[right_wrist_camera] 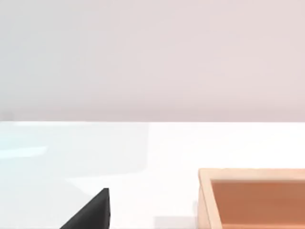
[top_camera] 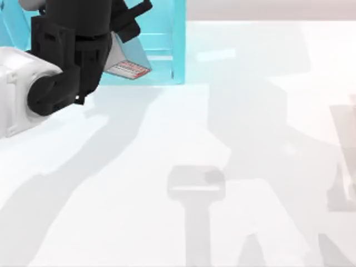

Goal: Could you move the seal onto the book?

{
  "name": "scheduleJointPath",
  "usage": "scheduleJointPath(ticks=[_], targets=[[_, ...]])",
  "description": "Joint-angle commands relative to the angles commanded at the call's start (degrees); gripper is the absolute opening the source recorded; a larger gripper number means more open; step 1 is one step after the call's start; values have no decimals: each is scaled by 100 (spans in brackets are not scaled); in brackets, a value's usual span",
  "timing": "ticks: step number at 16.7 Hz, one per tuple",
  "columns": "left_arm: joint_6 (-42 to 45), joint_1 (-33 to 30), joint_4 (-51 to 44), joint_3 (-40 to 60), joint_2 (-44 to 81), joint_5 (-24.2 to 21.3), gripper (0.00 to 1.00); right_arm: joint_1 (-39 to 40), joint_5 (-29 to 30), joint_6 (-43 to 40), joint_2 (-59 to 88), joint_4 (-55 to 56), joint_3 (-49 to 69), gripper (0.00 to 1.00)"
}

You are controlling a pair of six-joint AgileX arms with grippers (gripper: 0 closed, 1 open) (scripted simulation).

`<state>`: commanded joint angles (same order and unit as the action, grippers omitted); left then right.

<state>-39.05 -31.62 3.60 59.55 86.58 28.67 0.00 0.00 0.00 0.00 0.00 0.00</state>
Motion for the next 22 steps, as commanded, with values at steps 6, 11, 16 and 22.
scheduleJointPath(ticks=[6, 11, 16, 22], targets=[[-3836, -1379, -1003, 1277, 1700, 1488, 0, 0, 0, 0, 0, 0, 0, 100], [-6803, -2406, -1753, 2319, 3046, 2761, 0, 0, 0, 0, 0, 0, 0, 100], [-9095, -3161, -2275, 3186, 4067, 3830, 0, 0, 0, 0, 0, 0, 0, 100], [-10321, -3548, -2513, 3686, 4596, 4445, 0, 0, 0, 0, 0, 0, 0, 100]])
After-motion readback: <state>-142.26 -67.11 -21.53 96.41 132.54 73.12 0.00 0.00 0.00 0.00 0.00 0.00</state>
